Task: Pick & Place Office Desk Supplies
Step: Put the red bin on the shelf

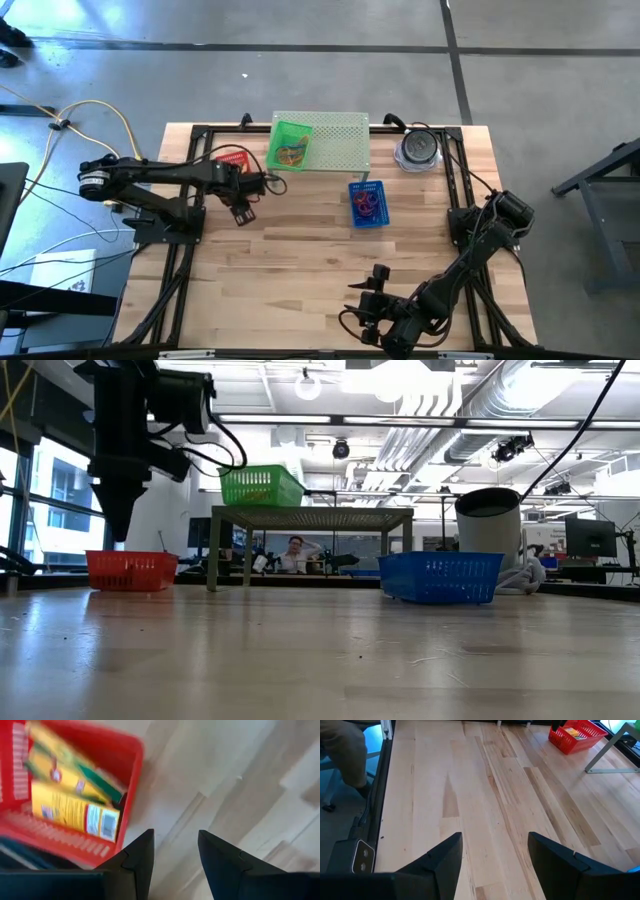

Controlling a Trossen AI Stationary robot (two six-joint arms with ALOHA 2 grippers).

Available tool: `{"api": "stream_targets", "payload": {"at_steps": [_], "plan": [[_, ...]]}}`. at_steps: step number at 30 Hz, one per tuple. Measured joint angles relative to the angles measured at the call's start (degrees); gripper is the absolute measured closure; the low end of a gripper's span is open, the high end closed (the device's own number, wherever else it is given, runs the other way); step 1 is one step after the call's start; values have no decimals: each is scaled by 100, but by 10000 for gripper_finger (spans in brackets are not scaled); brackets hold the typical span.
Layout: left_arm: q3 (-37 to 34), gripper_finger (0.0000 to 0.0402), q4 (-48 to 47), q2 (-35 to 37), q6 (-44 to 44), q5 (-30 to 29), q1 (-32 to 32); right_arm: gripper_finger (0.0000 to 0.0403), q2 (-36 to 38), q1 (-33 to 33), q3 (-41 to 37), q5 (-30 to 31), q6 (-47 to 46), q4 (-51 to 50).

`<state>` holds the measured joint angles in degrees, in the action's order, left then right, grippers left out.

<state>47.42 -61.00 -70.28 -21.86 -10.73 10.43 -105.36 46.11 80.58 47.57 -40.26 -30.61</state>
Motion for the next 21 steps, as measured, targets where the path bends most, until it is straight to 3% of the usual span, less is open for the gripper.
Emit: {"api": "stream_targets", "payload": {"at_steps": [4, 10, 21], "plan": [[2, 256, -55, 0, -978, -6, 70, 188, 0, -11, 0, 2, 36, 0], [2, 256, -194, 0, -1440, -526, 81, 188, 0, -9, 0, 0, 34, 0], [-81, 256, -129, 0, -612, -714, 369, 188, 0, -9, 0, -13, 3, 0]]}}
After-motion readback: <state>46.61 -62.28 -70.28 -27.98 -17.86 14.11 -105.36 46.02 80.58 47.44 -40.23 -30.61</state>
